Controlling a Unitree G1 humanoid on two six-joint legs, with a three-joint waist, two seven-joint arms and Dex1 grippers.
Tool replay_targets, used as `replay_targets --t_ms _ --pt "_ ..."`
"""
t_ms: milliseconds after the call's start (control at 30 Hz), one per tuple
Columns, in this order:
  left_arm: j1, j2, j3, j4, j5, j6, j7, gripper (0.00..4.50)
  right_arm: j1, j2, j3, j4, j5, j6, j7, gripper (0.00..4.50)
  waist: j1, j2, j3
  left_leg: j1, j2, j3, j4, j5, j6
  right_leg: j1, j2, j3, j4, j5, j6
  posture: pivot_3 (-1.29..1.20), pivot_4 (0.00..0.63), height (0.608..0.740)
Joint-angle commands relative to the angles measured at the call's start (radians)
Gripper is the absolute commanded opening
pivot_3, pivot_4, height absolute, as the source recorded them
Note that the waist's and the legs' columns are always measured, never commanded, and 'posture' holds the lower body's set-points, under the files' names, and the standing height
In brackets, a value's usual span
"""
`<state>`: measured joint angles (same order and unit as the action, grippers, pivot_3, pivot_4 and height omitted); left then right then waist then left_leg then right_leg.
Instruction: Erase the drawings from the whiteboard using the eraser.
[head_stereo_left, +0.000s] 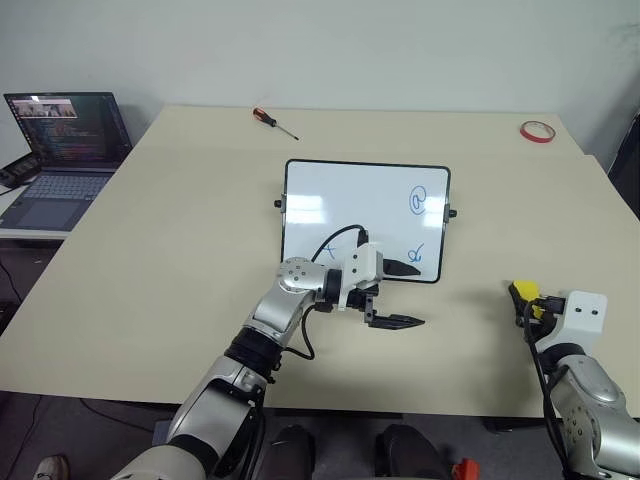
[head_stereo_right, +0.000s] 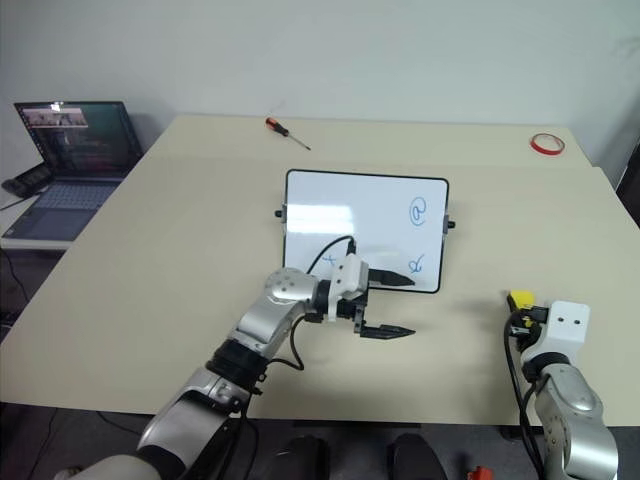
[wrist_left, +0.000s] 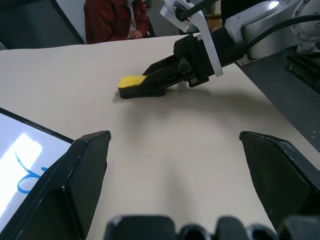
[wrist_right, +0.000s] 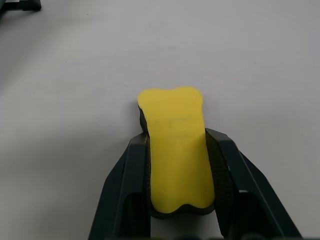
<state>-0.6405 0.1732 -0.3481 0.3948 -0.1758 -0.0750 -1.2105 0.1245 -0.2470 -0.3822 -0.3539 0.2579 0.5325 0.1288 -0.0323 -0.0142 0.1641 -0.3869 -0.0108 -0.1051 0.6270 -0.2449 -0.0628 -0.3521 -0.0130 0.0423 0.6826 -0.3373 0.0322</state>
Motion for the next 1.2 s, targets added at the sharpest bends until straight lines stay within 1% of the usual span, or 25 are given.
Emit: replay_targets --t_ms 33,233,367,433,500,633,767,833,900,1067,1200 --pt "-0.013 -0.002 0.008 -0.027 0.0 -0.014 0.003 4.5 -0.01 -0.011 -0.022 -0.013 0.006 -0.025 -0.004 1.18 0.0 0.0 0.0 0.0 0.0 0.0 0.0 0.0 0.0 0.0 0.0 0.0 0.0 0.0 0.0 0.0 0.15 0.74" --pt "-0.008 0.001 0.02 -0.051 0.013 -0.009 0.05 4.5 -0.009 -0.013 -0.009 -0.039 -0.018 -0.039 -0.019 1.18 0.0 0.0 0.0 0.0 0.0 0.0 0.0 0.0 0.0 0.0 0.0 0.0 0.0 0.0 0.0 0.0 0.15 0.74" --pt "0.008 -0.001 0.052 -0.103 0.028 -0.002 0.151 4.5 -0.002 -0.015 0.023 -0.074 -0.049 -0.075 -0.025 1.18 0.0 0.0 0.0 0.0 0.0 0.0 0.0 0.0 0.0 0.0 0.0 0.001 0.0 0.0 0.0 0.0 0.15 0.74" --pt "0.035 0.005 0.078 -0.154 0.046 0.001 0.23 4.5 -0.001 -0.013 0.051 -0.109 -0.076 -0.096 -0.031 1.18 -0.001 0.0 0.0 0.0 0.0 0.0 0.0 0.0 0.0 0.0 0.0 0.001 0.0 0.0 0.0 0.0 0.15 0.74" --pt "0.063 0.007 0.106 -0.204 0.063 0.012 0.31 4.5 -0.009 -0.011 0.075 -0.139 -0.094 -0.109 -0.036 1.18 -0.002 0.001 0.0 0.0 0.001 0.0 0.0 0.0 0.0 0.0 0.0 0.001 0.0 0.0 0.0 0.0 0.15 0.74" --pt "0.108 0.016 0.12 -0.264 0.091 0.034 0.405 4.5 -0.04 -0.005 0.111 -0.163 -0.114 -0.114 -0.046 1.18 0.001 0.0 0.0 0.0 0.001 -0.002 0.0 0.0 0.0 0.0 0.0 0.001 0.0 0.0 0.0 0.0 0.15 0.74" --pt "0.143 0.031 0.137 -0.252 0.144 0.011 0.505 4.5 -0.102 -0.01 0.155 -0.163 -0.138 -0.117 -0.046 1.18 0.0 0.0 0.0 0.001 0.0 -0.002 0.001 0.0 0.0 0.0 0.0 0.001 0.001 0.0 0.0 0.0 0.15 0.74" --pt "0.151 0.033 0.162 -0.206 0.175 -0.001 0.585 4.5 -0.177 -0.007 0.191 -0.131 -0.15 -0.123 -0.047 1.18 0.0 0.0 0.0 0.001 0.0 -0.002 0.001 0.0 0.0 0.0 0.0 0.001 0.001 0.0 0.0 0.0 0.15 0.74" --pt "0.151 0.03 0.175 -0.168 0.186 -0.01 0.628 4.5 -0.243 0.003 0.22 -0.087 -0.159 -0.132 -0.05 1.18 -0.003 0.0 0.0 0.001 0.001 -0.001 0.001 0.0 0.0 0.0 0.0 0.001 0.002 0.0 0.0 0.0 0.15 0.74" --pt "0.132 0.011 0.168 -0.107 0.19 -0.047 0.656 4.5 -0.375 0.027 0.276 0.034 -0.18 -0.175 -0.04 1.18 0.003 0.0 0.0 0.001 0.0 0.0 0.001 0.0 0.0 0.0 0.0 0.0 0.002 0.0 0.0 0.0 0.15 0.74" --pt "0.097 -0.012 0.16 -0.062 0.192 -0.067 0.662 4.5 -0.515 0.043 0.325 0.186 -0.193 -0.228 -0.023 1.18 0.001 0.0 0.0 -0.001 -0.001 0.0 0.002 0.0 0.0 -0.001 -0.002 -0.001 0.002 0.0 0.0 0.0 0.15 0.74"
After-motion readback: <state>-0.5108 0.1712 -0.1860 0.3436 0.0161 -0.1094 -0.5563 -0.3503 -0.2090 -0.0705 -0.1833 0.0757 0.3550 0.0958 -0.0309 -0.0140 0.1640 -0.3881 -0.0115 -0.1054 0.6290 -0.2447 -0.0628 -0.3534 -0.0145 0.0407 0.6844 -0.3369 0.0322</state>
